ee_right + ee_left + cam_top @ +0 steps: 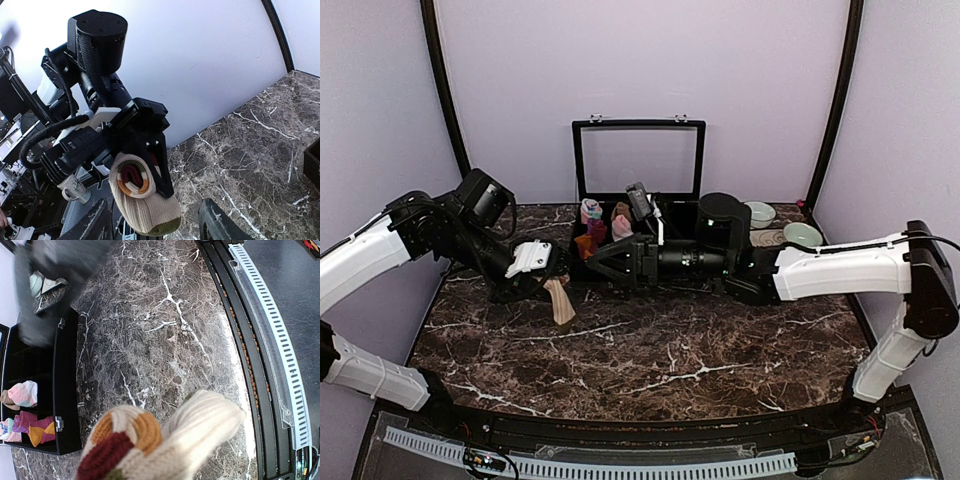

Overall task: Roll the socks
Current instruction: Pass from the left arm to the right

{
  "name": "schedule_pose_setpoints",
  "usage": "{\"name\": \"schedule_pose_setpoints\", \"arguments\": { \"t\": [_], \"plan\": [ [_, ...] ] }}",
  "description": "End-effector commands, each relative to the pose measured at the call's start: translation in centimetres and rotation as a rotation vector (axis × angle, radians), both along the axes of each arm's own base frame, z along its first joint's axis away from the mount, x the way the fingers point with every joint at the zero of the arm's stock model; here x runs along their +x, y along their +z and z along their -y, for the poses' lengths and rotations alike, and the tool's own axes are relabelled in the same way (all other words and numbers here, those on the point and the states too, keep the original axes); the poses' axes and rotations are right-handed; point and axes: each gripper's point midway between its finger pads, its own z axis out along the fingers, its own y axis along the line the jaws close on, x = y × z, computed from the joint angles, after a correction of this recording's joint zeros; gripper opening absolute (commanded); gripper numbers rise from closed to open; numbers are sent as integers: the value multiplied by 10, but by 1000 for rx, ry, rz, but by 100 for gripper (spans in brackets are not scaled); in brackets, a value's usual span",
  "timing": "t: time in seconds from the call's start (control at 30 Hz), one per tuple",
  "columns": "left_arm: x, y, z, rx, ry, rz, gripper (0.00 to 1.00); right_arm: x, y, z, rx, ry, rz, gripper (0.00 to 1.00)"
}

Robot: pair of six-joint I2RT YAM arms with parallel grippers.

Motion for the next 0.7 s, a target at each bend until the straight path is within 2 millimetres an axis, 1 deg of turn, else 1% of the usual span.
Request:
{"name": "schedule_pose_setpoints", "arguments": {
  "t": [0.0,0.1,0.23,0.4,0.5,0.67],
  "plan": [
    [0,11,3,-26,-16,25,0,-6,24,-9,71,40,33,60],
    [5,12,5,-16,-4,29,0,-10,30,-24,86,75,34,60],
    [4,17,5,-35,-14,44,0,-13,29,-40,87,101,29,59],
    [3,15,6,-34,-17,37,0,-14,30,-53,106,120,21,53],
    [3,11,6,-26,-16,32,0,-17,23,-60,104,143,0,51],
    [5,8,3,-14,-10,46,0,-24,14,-66,78,185,-24,54]
  ]
}}
